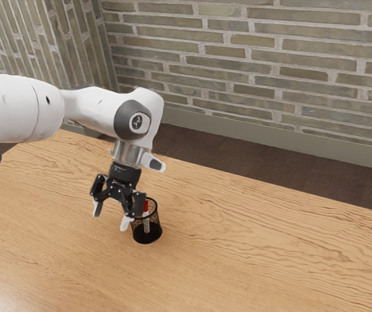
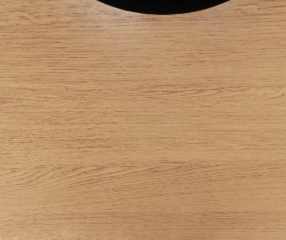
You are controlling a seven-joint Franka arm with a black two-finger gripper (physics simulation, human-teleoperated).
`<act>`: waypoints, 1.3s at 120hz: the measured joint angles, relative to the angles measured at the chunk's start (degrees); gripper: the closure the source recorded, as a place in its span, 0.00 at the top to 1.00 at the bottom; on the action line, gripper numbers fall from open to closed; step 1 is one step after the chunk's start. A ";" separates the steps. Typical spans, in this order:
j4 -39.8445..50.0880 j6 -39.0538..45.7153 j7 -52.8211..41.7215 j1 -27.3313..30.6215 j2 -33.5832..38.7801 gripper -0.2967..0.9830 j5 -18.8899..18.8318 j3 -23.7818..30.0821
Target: Take the marker out of the pen holder and place it to the left of the pen holder.
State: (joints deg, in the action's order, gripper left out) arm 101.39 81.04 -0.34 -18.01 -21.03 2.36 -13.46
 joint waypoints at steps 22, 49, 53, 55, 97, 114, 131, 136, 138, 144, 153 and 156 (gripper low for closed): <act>-3.00 -0.17 1.33 4.08 -1.52 0.77 3.60 0.00; -10.38 0.40 4.06 1.86 -4.16 0.77 4.61 0.91; -11.98 0.59 4.59 1.82 -5.97 0.77 4.65 1.45; -12.57 0.67 4.85 1.78 -6.74 0.77 4.67 1.63; -18.51 0.74 9.92 1.47 -12.46 0.72 1.28 2.27; -19.88 0.78 12.09 1.74 -12.98 0.65 1.65 4.52; -20.10 0.80 13.96 2.11 -13.22 0.55 1.71 4.86; -20.10 0.78 14.42 2.33 -13.21 0.52 1.62 4.85; -20.09 0.78 14.60 2.39 -13.21 0.51 1.57 4.85; -20.11 0.76 15.10 2.48 -13.19 0.48 1.41 4.84; -20.12 0.74 15.76 2.58 -13.13 0.44 1.16 4.75; -20.13 0.73 15.96 2.60 -13.13 0.43 1.10 4.72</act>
State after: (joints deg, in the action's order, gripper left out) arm 81.26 81.77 15.62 -15.41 -34.16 3.46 -8.74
